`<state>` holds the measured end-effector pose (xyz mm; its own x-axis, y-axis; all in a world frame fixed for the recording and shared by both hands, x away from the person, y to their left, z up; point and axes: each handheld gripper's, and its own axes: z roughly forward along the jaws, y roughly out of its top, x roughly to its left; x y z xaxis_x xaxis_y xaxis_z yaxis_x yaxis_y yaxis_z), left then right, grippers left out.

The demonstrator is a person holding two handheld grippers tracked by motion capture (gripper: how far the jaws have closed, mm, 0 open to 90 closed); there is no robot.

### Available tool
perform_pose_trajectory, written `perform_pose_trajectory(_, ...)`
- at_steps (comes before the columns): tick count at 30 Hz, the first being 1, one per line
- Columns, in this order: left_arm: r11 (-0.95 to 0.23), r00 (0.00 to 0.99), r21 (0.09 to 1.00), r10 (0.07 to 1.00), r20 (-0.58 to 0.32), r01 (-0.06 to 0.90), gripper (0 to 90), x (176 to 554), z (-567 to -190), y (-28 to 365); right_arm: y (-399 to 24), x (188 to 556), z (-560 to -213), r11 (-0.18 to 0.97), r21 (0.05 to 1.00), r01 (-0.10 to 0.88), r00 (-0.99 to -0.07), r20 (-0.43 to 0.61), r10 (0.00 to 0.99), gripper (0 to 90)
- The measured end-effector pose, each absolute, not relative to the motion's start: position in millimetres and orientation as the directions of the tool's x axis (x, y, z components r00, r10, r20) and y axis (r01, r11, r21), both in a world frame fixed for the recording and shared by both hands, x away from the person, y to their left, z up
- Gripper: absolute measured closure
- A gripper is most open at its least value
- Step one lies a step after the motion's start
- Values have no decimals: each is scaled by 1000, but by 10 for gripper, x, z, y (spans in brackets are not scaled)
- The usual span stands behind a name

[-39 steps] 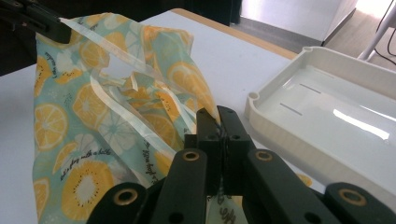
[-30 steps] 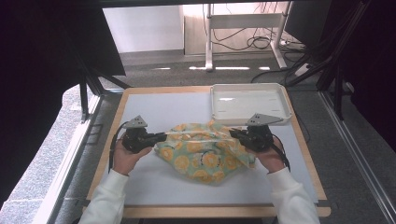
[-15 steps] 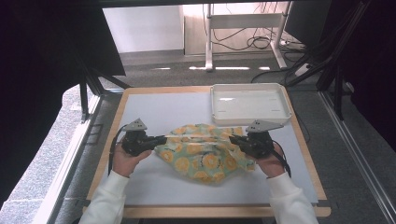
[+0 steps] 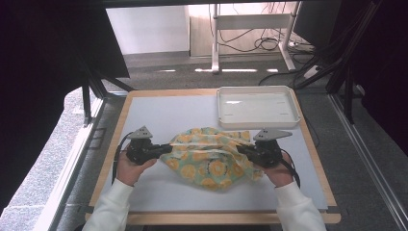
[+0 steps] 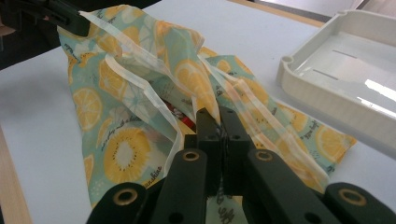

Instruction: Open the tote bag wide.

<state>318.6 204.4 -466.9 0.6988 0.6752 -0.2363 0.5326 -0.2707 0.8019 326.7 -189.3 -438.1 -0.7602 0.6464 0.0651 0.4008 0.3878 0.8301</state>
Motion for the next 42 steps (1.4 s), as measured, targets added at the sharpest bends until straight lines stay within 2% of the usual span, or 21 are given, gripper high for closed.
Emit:
perform_pose_trajectory(26,-270,699,786,664,-266,556,893,3041,-4849,2091,-1906,3046,-4617,416,806,422,-789,100,607,879)
perform_pose_trajectory(42,-293,701,772,664,-260,564,891,2953,-4989,2083,-1905,2941,-4854,458,758,464,-795,129,592,879)
